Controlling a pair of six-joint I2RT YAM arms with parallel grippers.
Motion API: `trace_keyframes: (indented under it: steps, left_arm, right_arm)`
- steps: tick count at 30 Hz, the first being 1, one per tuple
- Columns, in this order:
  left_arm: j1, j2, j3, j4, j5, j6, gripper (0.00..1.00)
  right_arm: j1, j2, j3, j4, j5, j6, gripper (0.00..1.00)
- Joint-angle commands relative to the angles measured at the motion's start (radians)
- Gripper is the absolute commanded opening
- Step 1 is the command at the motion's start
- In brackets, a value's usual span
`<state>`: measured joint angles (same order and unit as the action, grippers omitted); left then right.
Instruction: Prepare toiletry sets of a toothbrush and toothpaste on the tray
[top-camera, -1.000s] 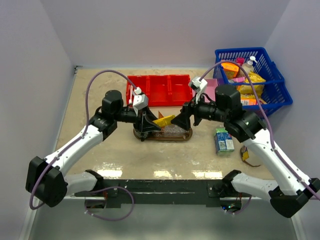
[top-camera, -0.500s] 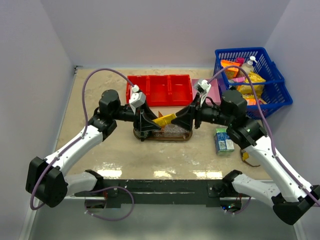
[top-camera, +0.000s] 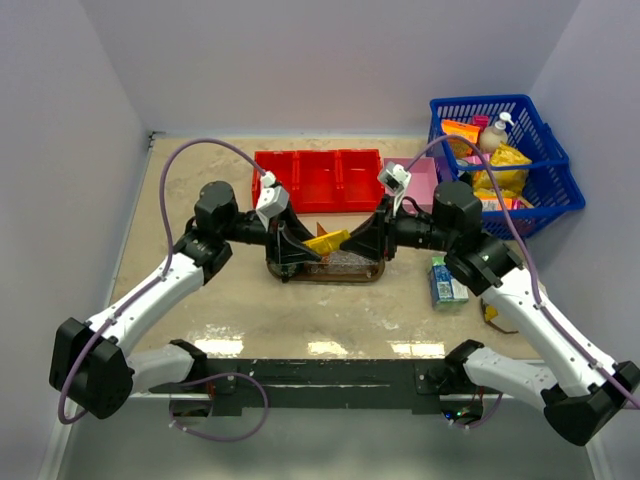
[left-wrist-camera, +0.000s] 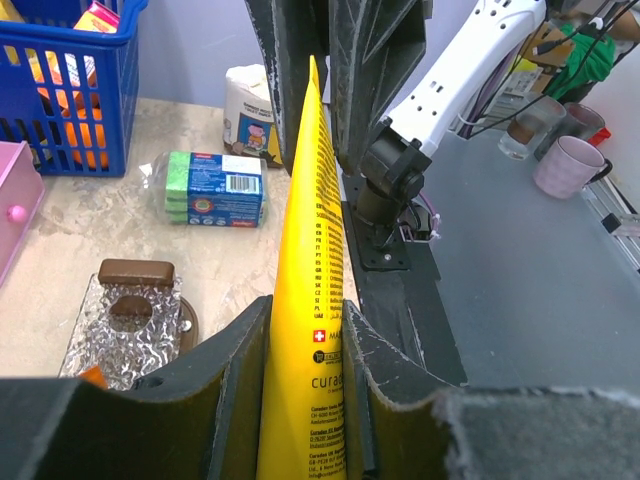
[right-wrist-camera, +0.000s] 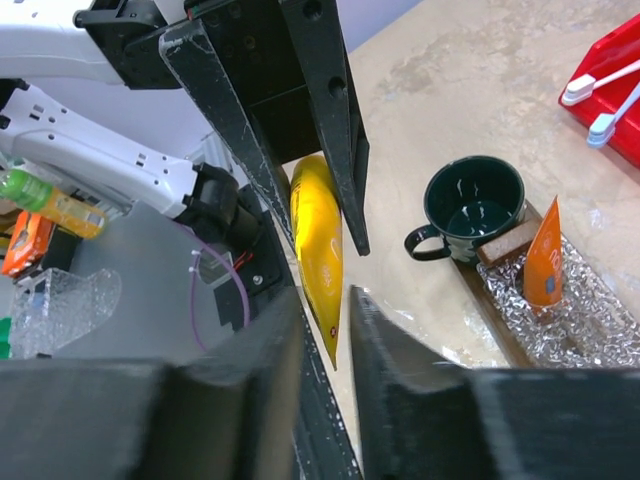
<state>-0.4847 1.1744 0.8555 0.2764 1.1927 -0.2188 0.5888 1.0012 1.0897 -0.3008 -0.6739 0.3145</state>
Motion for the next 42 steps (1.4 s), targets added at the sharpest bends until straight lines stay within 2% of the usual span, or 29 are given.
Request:
trace_keyframes:
  steps: [1, 6, 7, 9, 10, 11, 13, 14, 18, 20, 22, 23, 25, 28, 34, 37, 42]
  left_arm:
    - [0.006, -0.022, 0.002, 0.056, 0.015, -0.001, 0.0]
    - [0.006, -0.021, 0.004, 0.044, 0.01, 0.006, 0.0]
    - [0.008, -0.021, 0.007, 0.038, 0.005, 0.007, 0.01]
    - [0.006, -0.022, 0.008, 0.023, -0.002, 0.021, 0.09]
    - [0.006, -0.022, 0.013, 0.014, -0.016, 0.028, 0.15]
    - [0.006, -0.022, 0.014, -0.005, -0.022, 0.041, 0.28]
    - [0.006, -0.03, 0.017, -0.022, -0.045, 0.052, 0.42]
    - [0.006, -0.035, 0.017, -0.028, -0.057, 0.062, 0.54]
    - [0.006, -0.071, 0.02, -0.077, -0.18, 0.111, 0.76]
    - [0.006, -0.107, 0.017, -0.109, -0.301, 0.143, 0.88]
    - [0.008, -0.148, 0.013, -0.135, -0.452, 0.166, 0.9]
    - [0.011, -0.163, 0.01, -0.137, -0.503, 0.17, 0.98]
    - [0.011, -0.214, -0.013, -0.129, -0.673, 0.168, 1.0]
    - [0.011, -0.287, -0.052, -0.108, -0.854, 0.165, 1.0]
    - [0.009, -0.366, -0.098, -0.1, -1.125, 0.177, 1.0]
    - [0.009, -0.361, -0.088, -0.123, -1.189, 0.173, 1.0]
    - [0.009, -0.357, -0.085, -0.132, -1.239, 0.162, 1.0]
  right_arm:
    - [-0.001, -0.021, -0.013, 0.054, -0.019, 0.02, 0.22]
    - [-0.001, -0.019, -0.021, 0.077, -0.01, 0.023, 0.0]
    - [-0.001, -0.019, -0.021, 0.08, -0.007, 0.023, 0.0]
    - [-0.001, -0.022, -0.017, 0.08, 0.007, 0.021, 0.0]
    - [-0.001, -0.026, -0.016, 0.081, 0.011, 0.023, 0.0]
    - [-0.001, -0.032, -0.014, 0.08, 0.017, 0.021, 0.0]
    - [-0.001, -0.039, -0.01, 0.078, 0.046, 0.021, 0.0]
    - [-0.001, -0.05, -0.008, 0.072, 0.059, 0.023, 0.0]
    - [-0.003, -0.076, 0.01, 0.037, 0.117, 0.014, 0.0]
    - [-0.001, -0.085, 0.018, 0.005, 0.16, 0.002, 0.0]
    - [0.0, -0.098, 0.027, -0.02, 0.197, 0.0, 0.0]
    - [-0.001, -0.099, 0.032, -0.049, 0.23, 0.001, 0.0]
    - [-0.001, -0.105, 0.056, -0.086, 0.261, 0.0, 0.0]
    - [-0.001, -0.114, 0.104, -0.152, 0.358, -0.017, 0.0]
    - [-0.001, -0.069, 0.257, -0.386, 0.575, -0.08, 0.0]
    - [-0.001, -0.043, 0.294, -0.457, 0.671, -0.083, 0.0]
    - [0.0, 0.072, 0.337, -0.56, 0.692, -0.089, 0.0]
